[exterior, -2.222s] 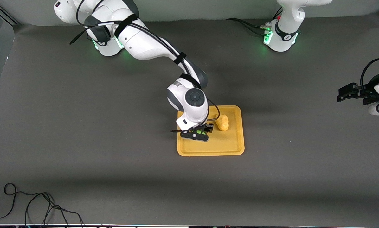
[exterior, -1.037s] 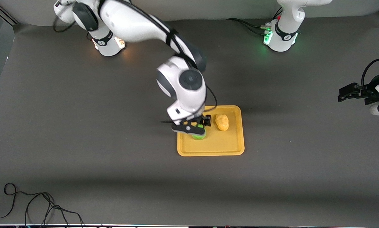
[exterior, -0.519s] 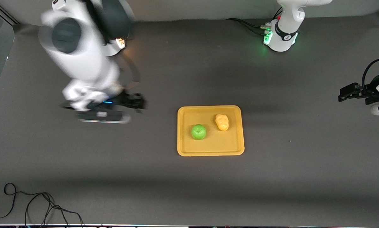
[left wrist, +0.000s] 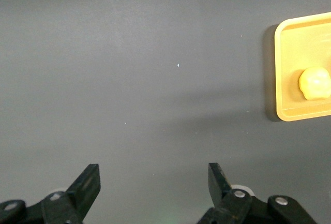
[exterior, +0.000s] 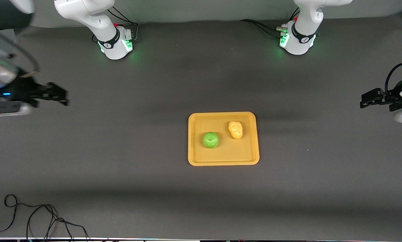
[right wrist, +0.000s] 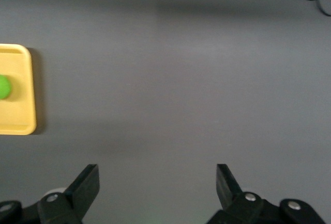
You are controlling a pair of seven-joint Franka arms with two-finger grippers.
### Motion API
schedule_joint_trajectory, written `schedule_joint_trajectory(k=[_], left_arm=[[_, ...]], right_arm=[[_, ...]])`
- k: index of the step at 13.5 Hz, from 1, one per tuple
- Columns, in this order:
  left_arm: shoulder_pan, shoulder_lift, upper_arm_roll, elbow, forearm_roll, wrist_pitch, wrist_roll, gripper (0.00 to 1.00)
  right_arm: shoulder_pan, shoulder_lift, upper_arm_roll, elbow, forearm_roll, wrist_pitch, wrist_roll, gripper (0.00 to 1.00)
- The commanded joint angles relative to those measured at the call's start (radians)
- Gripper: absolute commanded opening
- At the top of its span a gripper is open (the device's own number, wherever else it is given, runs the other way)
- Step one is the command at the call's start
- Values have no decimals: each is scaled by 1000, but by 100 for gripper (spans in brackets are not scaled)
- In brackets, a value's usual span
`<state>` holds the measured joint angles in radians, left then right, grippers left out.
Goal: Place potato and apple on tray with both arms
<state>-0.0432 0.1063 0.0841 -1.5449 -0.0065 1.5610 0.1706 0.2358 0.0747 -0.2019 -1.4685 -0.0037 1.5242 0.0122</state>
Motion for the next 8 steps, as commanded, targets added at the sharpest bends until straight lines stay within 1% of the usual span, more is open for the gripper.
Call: schedule_joint_trajectory(k=[1, 2, 3, 8], left_arm=[[-3, -8, 2, -6, 14, 10, 9, 94], [-3, -8, 2, -6, 14, 10, 9, 94], [-3, -10, 2, -6, 14, 11, 7, 94], [-3, -10, 2, -4, 14, 11, 9, 94]], right_arm=[[-146, -32, 83, -33, -2, 19, -47, 100], [-208, -36, 123, -33, -2, 19, -47, 100], [-243, -38, 146, -32, -2, 19, -34, 100], [-228, -36, 148, -29, -7, 19, -34, 100]])
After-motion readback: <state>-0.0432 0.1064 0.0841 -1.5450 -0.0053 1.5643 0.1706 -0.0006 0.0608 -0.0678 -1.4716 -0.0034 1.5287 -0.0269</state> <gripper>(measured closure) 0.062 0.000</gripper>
